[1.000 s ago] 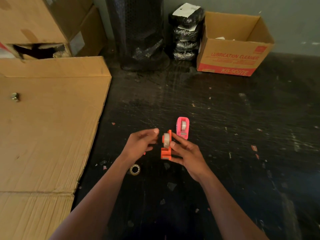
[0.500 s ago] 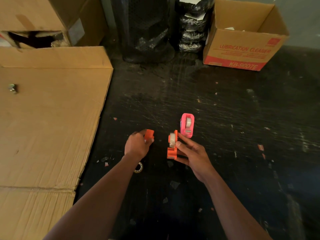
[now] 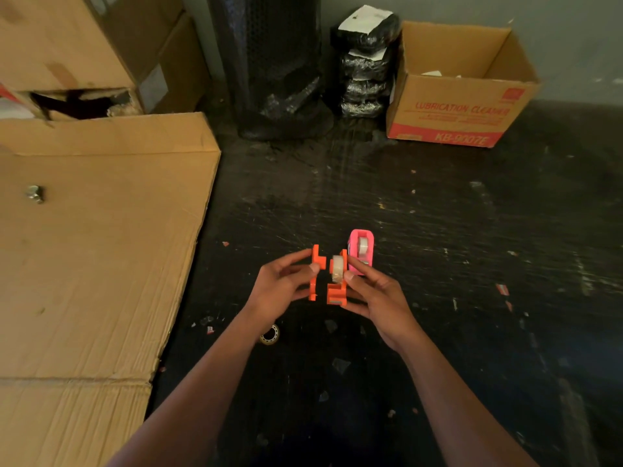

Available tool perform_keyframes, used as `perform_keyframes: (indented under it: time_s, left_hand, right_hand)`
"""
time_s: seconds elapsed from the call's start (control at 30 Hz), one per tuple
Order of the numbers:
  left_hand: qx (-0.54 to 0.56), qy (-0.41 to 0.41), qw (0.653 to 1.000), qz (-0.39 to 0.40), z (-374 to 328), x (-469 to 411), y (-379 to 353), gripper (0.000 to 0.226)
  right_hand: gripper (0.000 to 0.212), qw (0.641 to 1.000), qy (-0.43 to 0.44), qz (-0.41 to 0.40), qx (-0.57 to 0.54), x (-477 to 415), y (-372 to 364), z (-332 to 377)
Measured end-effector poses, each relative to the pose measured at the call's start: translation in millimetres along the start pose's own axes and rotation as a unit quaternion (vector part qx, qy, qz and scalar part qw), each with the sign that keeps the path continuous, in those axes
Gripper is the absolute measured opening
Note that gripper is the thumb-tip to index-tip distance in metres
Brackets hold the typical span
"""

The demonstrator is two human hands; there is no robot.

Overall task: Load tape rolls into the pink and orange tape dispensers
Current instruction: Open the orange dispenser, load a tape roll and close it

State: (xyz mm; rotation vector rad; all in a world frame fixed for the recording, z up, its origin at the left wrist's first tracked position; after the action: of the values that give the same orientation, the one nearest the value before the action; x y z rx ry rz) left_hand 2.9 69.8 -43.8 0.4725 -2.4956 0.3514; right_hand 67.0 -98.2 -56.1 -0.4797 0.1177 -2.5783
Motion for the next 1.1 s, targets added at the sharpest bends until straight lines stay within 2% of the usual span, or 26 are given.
perform_keyframes:
  time_s: [0.67, 1.1]
  left_hand:
    - [0.008, -0.024, 0.999, 0.021, -12.3, 13.8, -19.8, 0.041]
    - [-0.014, 0.009, 1.0, 0.025, -3.9, 10.5, -18.5, 0.038]
  right_hand:
    - [0.048, 0.999, 0.028, 0.033, 0.007, 2.0, -1.8, 18.0]
    - [0.04, 0.999, 0.007, 0.034, -0.003, 5.1, -6.6, 6.5]
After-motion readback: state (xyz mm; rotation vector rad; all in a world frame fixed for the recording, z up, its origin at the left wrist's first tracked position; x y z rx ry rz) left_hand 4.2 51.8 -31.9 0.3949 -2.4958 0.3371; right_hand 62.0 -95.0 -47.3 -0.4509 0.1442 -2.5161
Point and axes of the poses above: each hand's wrist, its own x-axis away from the middle knuckle, its own y-axis out of the back of the hand, z = x × y, the point moved 10 cm from there along -x, towards the middle knuckle, and after that the axes turned 10 degrees about y, right-handed, at the moved point
